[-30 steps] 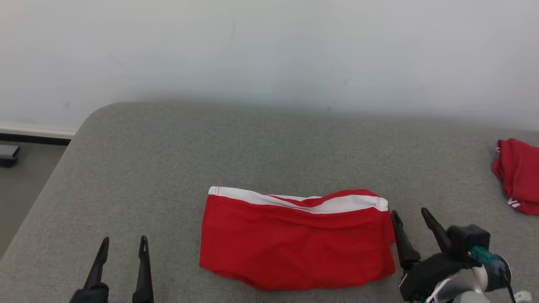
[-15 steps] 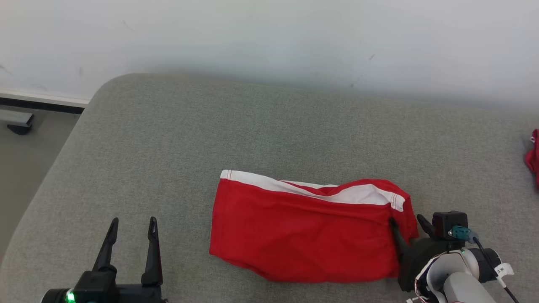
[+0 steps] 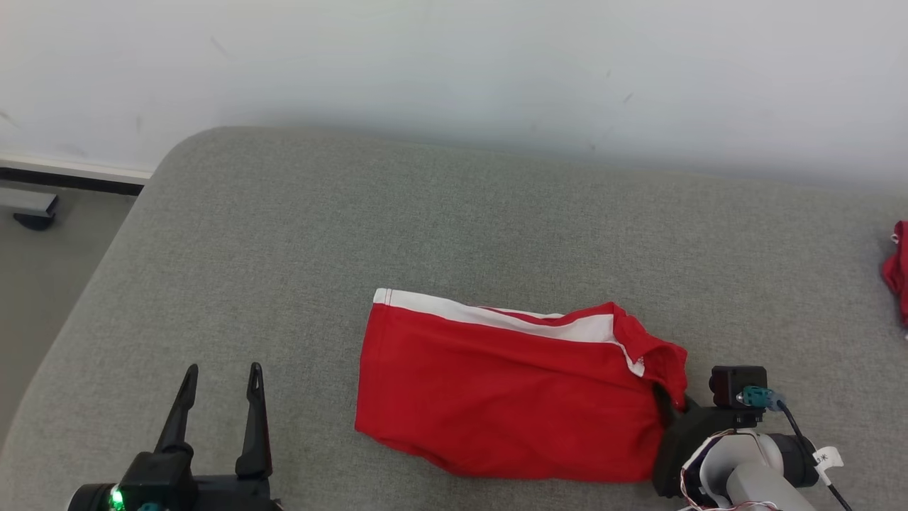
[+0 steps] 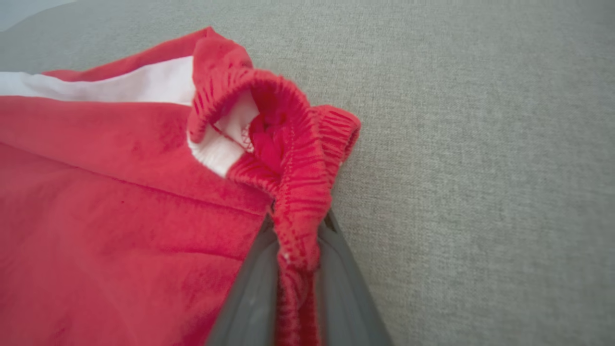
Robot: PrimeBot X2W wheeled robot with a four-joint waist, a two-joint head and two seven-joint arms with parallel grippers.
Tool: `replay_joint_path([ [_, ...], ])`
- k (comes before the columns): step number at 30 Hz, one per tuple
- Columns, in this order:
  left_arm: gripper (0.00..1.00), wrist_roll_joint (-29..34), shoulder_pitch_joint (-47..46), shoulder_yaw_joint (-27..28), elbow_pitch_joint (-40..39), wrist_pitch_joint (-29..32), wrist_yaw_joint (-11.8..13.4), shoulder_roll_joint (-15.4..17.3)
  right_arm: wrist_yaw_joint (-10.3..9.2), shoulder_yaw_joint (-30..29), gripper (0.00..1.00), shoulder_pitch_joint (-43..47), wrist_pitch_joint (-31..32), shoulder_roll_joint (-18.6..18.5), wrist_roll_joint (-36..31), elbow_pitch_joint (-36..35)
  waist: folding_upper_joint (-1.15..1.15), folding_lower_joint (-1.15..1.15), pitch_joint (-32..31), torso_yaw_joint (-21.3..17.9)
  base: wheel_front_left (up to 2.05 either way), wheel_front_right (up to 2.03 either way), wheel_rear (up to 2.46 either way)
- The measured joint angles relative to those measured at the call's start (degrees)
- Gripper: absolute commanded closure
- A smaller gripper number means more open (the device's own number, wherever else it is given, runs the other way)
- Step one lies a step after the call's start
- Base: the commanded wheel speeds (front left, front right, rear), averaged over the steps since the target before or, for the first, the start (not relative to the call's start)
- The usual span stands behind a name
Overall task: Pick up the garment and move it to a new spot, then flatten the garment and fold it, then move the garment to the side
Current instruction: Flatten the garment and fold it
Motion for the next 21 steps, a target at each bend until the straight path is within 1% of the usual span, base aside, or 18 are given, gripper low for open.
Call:
replay_joint_path([
  [3,0.00,0.3,0.1,0.7,0.3,0.0,-0.4,-0.1,0.00,1.1,1.00,-1.0,-1.2,-0.6,0.7,1.8,0.00,0.00,-0.5,-0.4,0.00,0.00,0.00],
  [5,0.00,0.4,0.5,0.9,0.2,0.0,-0.5,-0.3,0.00,1.7,1.00,-1.4,-2.1,-2.0,1.3,2.5,0.00,0.00,-0.8,-0.9,0.00,0.00,0.00],
  [10,0.00,0.9,1.6,1.4,0.1,0.0,-0.7,-0.6,0.00,2.8,1.00,-1.8,-3.6,-8.1,2.7,3.0,0.00,0.00,-1.7,-2.4,0.00,0.00,0.00],
  [16,0.00,1.3,2.0,1.6,0.0,0.0,-1.0,-1.0,0.00,3.7,1.00,-1.9,-3.5,-15.1,4.7,1.4,0.00,0.00,-2.3,-4.6,0.00,0.00,0.00],
  [17,0.00,1.3,2.1,1.8,-0.1,0.0,-1.0,-1.1,0.00,3.9,1.00,-2.0,-3.1,-17.1,5.4,0.8,0.00,0.00,-2.5,-5.2,0.00,0.00,0.00],
  [19,0.00,1.4,2.3,1.9,-0.1,0.0,-1.1,-1.2,0.00,3.9,1.00,-2.3,-2.4,-18.1,6.4,0.1,0.00,0.00,-2.6,-5.7,0.00,0.00,0.00],
  [21,0.00,1.4,2.5,2.0,-0.1,0.0,-1.3,-1.3,0.00,4.3,1.00,-2.4,-0.9,-18.0,8.1,-1.0,0.00,0.00,-2.9,-6.2,0.00,0.00,0.00],
])
